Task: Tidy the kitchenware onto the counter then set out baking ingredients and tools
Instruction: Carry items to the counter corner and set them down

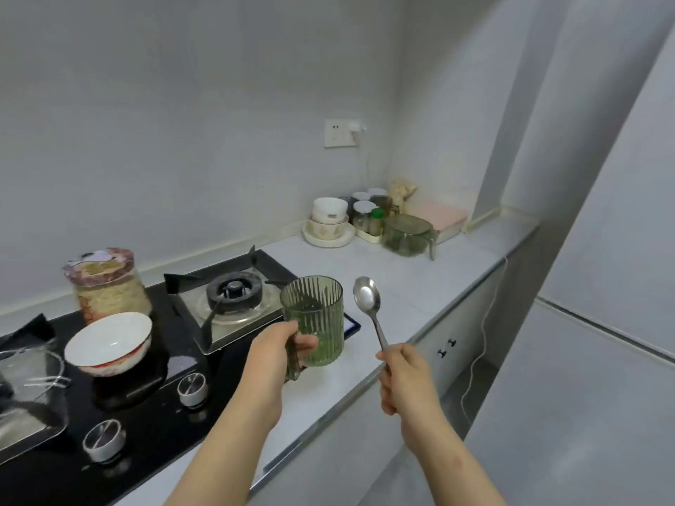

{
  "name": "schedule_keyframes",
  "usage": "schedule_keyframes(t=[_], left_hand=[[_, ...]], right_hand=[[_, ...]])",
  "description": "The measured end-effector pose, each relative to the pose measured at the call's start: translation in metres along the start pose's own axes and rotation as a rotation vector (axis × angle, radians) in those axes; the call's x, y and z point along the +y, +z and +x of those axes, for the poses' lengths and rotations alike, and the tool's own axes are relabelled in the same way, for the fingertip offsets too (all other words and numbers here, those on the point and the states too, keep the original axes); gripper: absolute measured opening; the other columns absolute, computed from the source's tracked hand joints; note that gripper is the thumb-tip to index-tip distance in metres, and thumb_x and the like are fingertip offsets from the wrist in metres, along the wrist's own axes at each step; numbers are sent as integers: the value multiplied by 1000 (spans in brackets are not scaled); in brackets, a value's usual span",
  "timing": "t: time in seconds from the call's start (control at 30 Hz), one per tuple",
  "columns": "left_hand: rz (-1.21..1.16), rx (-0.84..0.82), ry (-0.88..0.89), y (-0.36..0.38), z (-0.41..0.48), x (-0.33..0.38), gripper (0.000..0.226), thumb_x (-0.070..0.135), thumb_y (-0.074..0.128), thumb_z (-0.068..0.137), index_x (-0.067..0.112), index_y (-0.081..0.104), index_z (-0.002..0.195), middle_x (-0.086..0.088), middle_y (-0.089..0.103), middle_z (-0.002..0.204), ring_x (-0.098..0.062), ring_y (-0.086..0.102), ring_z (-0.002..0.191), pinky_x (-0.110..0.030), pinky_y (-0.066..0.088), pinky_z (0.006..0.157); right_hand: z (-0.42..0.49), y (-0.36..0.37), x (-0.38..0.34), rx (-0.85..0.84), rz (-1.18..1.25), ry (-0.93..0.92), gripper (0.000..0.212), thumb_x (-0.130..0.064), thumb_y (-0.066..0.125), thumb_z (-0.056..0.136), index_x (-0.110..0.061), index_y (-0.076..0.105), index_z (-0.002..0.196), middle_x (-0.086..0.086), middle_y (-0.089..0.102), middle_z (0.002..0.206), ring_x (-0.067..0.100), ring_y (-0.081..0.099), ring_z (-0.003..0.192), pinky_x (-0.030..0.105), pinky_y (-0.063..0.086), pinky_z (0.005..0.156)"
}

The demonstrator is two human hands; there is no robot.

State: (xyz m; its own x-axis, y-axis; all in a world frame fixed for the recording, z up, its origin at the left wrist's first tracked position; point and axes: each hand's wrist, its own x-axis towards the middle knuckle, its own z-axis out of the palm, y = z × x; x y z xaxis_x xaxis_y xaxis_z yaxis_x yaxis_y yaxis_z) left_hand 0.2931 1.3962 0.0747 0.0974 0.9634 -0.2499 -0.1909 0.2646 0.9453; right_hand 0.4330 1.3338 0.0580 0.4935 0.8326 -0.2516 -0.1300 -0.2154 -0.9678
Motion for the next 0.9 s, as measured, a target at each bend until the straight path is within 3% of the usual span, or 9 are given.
schedule_keyframes(t=[0.1, 0.2, 0.4, 0.63, 0.9], left_hand=[[2, -32, -21, 43, 51, 3, 25, 18, 41, 96, 10, 60, 81, -3, 66, 67, -21, 58, 77, -33, 41, 72], [21, -34, -50, 81, 105, 11, 25, 17, 42, 97, 8, 59, 81, -4, 66, 69, -22, 60, 80, -38, 44, 85], [35, -33, -100, 138, 202, 23, 26, 14, 38, 98, 9, 49, 76, 4, 62, 43, -17, 56, 67, -27, 34, 58], [52, 66, -94, 179, 283, 3, 28, 14, 39, 96, 11, 47, 70, 3, 64, 49, -17, 59, 70, -27, 30, 57], [-20, 291, -52, 252, 373, -7, 26, 12, 41, 95, 9, 48, 70, 1, 69, 58, -21, 48, 71, -28, 28, 53]], right_hand=[[52, -18, -15, 38, -6, -10, 16, -7, 39, 94, -9, 50, 83, -4, 31, 45, 11, 24, 41, 21, 23, 39], [106, -29, -38, 67, -10, -3, 15, -7, 38, 93, -9, 50, 84, -2, 32, 48, 11, 25, 40, 21, 23, 40], [200, -41, -69, 79, -23, -7, 16, -7, 38, 92, -10, 51, 82, -2, 33, 48, 12, 27, 40, 22, 25, 42], [306, -50, -81, -23, -21, 20, 15, -5, 39, 92, -10, 48, 80, -3, 32, 45, 10, 25, 36, 20, 23, 38], [464, -62, -121, -237, -83, 27, 19, -3, 42, 92, -10, 43, 75, -5, 29, 39, 7, 21, 28, 15, 19, 33]])
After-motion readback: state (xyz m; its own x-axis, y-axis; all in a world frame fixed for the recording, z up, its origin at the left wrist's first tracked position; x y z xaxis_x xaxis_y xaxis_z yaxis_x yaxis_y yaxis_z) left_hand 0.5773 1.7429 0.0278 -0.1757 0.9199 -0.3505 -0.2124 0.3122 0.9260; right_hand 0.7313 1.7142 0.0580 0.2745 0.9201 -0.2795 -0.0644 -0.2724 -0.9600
